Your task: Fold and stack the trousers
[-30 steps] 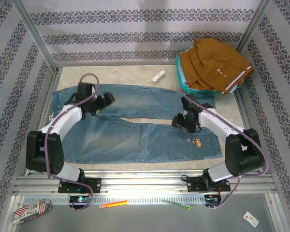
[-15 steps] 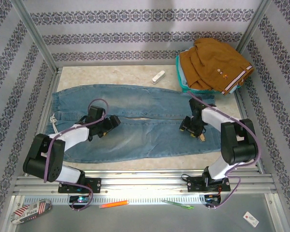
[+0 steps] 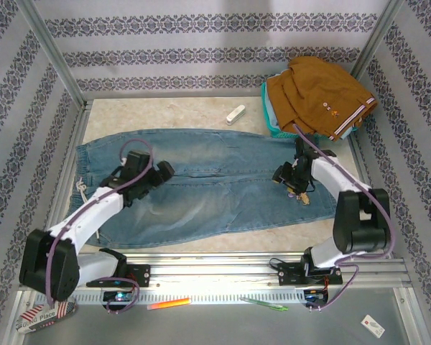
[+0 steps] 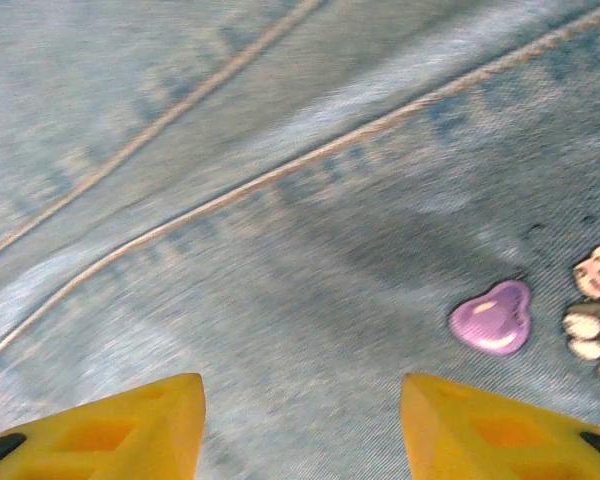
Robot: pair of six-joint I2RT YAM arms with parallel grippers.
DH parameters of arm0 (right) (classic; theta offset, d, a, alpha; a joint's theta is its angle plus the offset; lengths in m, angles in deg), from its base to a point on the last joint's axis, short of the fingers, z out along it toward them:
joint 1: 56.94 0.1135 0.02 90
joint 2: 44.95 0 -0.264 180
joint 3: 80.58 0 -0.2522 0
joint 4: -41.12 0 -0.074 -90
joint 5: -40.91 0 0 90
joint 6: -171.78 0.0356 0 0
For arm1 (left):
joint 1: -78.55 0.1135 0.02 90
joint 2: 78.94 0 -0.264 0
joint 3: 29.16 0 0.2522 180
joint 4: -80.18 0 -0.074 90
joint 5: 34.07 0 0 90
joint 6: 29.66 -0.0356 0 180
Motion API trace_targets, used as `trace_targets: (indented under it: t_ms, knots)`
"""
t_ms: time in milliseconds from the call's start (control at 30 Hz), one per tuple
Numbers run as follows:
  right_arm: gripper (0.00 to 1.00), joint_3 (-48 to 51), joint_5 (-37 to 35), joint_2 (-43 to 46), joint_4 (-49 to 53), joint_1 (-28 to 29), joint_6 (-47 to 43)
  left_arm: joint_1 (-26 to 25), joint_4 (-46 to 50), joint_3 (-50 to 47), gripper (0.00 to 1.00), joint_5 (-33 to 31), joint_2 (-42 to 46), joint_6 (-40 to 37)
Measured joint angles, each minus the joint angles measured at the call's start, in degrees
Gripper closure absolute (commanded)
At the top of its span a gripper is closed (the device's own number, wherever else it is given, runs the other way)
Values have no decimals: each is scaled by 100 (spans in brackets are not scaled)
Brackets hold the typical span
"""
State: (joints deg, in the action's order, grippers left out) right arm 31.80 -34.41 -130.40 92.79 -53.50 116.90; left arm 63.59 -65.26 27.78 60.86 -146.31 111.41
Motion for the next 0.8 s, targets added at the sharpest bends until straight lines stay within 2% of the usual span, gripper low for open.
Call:
trace_targets:
  t_ms: [100,267,467,567,767,800]
  knots:
    - [46,107,131,424,0,190,15,1086,286,120,0,90,562,-24]
    - [46,308,339,750,13,623,76,3442,960,15,5,229,1279,90]
    - [46,350,560,800,26,883,90,5309,1856,-195,9,-94,1427,280]
    - [46,350,625,807,70,927,68,5838,1963,-516,11,-367,1591,345]
    - [46,413,710,1021,129,1034,55,6417,1945,-916,14,-494,1410,345]
    - [46,446,730,1080,127,1051,59,6505,1899,-942,17,-535,1266,345]
